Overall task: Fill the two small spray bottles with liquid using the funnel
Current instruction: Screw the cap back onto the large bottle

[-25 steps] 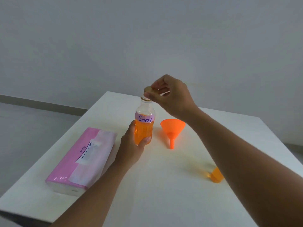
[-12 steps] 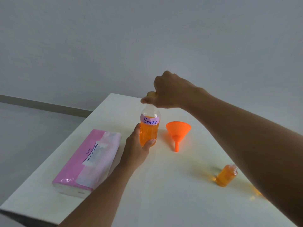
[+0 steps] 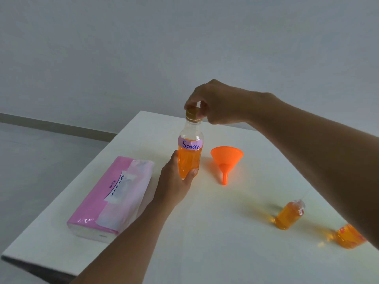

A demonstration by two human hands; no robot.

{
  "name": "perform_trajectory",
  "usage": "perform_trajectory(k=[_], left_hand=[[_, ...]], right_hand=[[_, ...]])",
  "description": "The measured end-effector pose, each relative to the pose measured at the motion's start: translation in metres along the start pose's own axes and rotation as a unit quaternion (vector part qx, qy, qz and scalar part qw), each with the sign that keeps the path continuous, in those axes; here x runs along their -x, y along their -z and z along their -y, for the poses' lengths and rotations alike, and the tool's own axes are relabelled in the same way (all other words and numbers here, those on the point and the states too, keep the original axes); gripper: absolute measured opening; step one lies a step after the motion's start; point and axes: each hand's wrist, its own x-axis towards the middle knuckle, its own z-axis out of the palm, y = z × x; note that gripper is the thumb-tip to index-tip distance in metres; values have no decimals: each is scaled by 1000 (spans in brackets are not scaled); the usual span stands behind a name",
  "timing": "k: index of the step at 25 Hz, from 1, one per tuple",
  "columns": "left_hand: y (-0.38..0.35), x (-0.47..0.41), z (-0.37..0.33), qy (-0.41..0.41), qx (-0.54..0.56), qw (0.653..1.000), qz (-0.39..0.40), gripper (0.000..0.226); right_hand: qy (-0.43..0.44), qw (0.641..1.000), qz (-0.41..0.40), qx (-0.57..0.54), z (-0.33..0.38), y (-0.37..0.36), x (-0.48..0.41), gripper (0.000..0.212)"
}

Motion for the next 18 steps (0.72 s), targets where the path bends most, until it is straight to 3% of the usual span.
perform_trajectory(k=[3,6,9,14,18], left_hand=[[-1,-1,1,4,-11,1000,1,72],[-1,0,-2,13,-18,1000,2,71],[0,1,-3,15,-19,1000,9,70],[2,-2,1,5,-23,1000,15,68],[4,-4,3,-9,-24,999,22,66]], right_hand=[[-7,997,8,73,5,-7,-2,13],[-5,992,4,127,11,-14,-4,41],[33,987,2,160,6,-12,-4,23],[60,998,9,29,-22,-16,2,40],[71,993,1,95,-32,-19,-7,49]])
